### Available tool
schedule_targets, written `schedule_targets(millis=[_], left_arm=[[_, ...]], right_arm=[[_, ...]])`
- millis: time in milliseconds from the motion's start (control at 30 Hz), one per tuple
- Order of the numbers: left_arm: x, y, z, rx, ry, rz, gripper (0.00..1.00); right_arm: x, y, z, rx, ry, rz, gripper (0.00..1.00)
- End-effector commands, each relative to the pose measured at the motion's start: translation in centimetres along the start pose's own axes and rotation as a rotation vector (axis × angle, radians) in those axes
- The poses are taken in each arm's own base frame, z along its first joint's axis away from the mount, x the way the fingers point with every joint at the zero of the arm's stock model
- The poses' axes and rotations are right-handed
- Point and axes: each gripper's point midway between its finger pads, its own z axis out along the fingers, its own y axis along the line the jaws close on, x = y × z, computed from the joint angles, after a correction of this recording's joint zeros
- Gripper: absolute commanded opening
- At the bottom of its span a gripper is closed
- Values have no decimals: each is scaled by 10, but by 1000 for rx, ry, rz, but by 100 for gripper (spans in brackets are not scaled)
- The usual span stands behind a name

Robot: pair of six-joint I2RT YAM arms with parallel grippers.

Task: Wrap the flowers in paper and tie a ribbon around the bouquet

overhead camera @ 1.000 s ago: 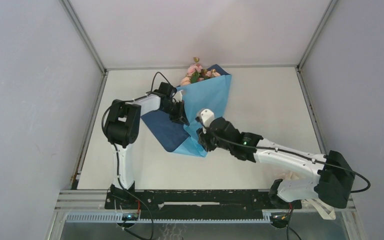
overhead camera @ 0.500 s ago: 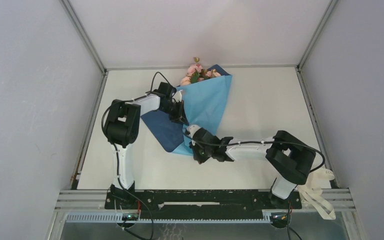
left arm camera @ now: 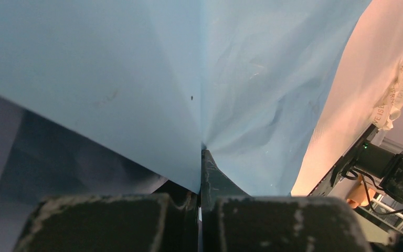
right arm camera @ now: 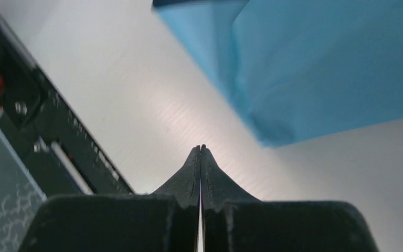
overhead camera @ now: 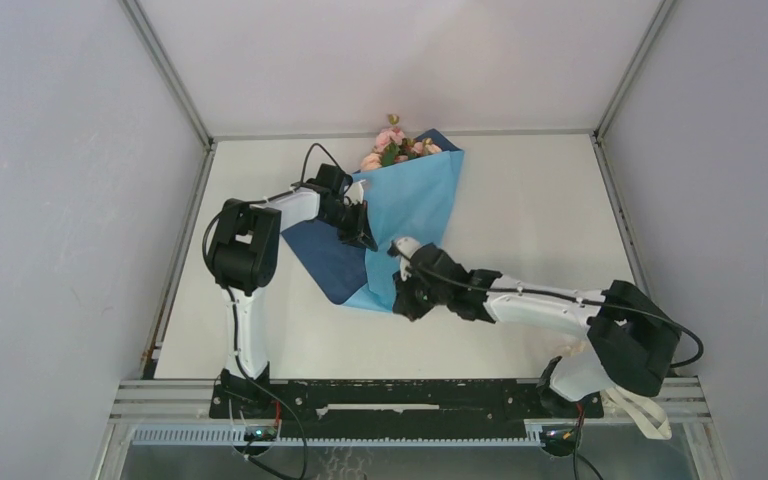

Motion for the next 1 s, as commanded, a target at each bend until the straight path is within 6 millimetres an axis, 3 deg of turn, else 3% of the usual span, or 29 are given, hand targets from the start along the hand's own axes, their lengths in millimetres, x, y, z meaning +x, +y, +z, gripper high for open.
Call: schedule_targets(millis=[0,100,233,367,433,567,700,867,967], left_arm=[[-5,19,-4,-85,-19,38,0],[-2,21,-4,-90,-15,36,0],[-1,23,-3,-98,-12,33,0],[-1,25,-1,-102,-9,32,0],[-1,25,0,-100,-7,30,0],[-1,23,-1,-89,-5,34,0],[4,24,-2,-91,2,34,0],[8,26,-1,-95,9,29,0],[8,25,-2,-96,6,33,0]], right_arm=[[-60,-23,0,9,-169,44,0],[-58,-42,20,29,-155,101,0],[-4,-60,43,91,17,169,0],[46,-63,31,137,99,239,0],[55,-61,18,146,112,253,0],[43,-57,-7,150,88,225,0],[-3,-49,-20,119,6,166,0],[-52,-34,-3,26,-70,132,0],[-43,-39,20,21,-30,166,0]])
